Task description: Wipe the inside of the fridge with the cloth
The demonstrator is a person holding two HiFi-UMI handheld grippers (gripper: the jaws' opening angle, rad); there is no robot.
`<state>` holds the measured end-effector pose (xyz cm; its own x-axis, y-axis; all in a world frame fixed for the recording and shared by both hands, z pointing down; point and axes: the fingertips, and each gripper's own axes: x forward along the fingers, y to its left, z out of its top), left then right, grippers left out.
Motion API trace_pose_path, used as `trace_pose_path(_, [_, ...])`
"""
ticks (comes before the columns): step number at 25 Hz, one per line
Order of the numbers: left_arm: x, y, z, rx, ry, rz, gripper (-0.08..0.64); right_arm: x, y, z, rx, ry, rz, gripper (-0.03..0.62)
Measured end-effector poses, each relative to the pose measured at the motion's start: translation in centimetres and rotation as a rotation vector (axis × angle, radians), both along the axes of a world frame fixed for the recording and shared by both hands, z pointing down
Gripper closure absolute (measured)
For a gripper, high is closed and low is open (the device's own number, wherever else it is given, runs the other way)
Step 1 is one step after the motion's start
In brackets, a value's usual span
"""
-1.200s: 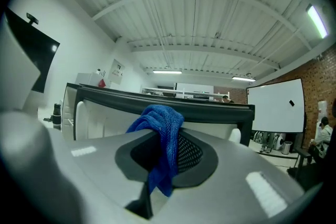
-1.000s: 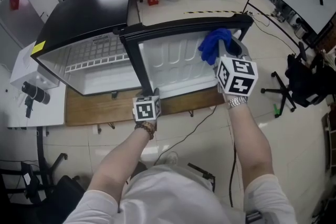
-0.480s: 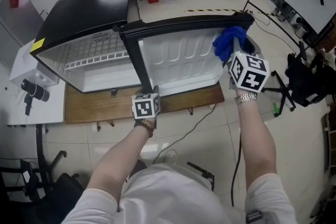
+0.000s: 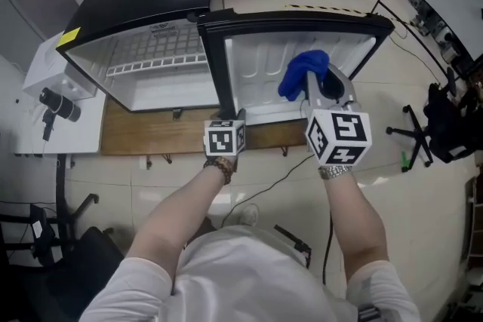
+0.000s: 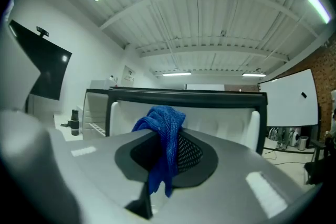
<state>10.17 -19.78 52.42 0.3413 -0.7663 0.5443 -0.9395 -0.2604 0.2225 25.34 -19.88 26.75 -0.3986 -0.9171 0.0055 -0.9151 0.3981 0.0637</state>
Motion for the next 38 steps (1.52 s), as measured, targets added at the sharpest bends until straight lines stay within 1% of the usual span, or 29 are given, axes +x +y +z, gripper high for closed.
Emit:
trace_pose_path(4, [0.1, 0.0, 0.2, 0.005, 0.006, 0.009, 0.442, -5.8, 1.1, 2.3, -0.034, 0.006, -0.115, 0.543])
trace_pose_path(7, [0.1, 0.0, 0.4, -0.002, 0.010, 0.017, 0.442, -9.1, 1.1, 4.4, -0.064, 0.029, -0.171, 0.543])
trace_pose_path(10, [0.1, 0.1, 0.5, -0.003, 0.007, 0.021, 0.442, -11.2, 0.7, 6.3, -0.095, 0.048, -0.199, 0.543])
trace_pose_path(15, [0.1, 0.2, 0.5, -0.005, 0.004, 0.024, 0.442, -12.9, -0.6, 8.9, -0.120, 0.076, -0.216, 0.543])
trace_pose_path(21, [0.0, 0.2, 0.5, -0.005, -0.002, 0.033, 0.442, -12.5, -1.8, 9.8, -0.102, 0.095, -0.171, 0.543])
trace_pose_path(30, [-0.1, 0.1, 0.1, 0.012, -0.010, 0.018, 0.445, -9.2, -2.5, 10.1, -0.081, 0.115, -0.099, 0.543])
trace_pose_path(38, [-0.2, 0.2, 0.0, 0.018, -0.022, 0.008, 0.446, -5.1, -3.4, 10.1, -0.074, 0.125, -0.017, 0.543])
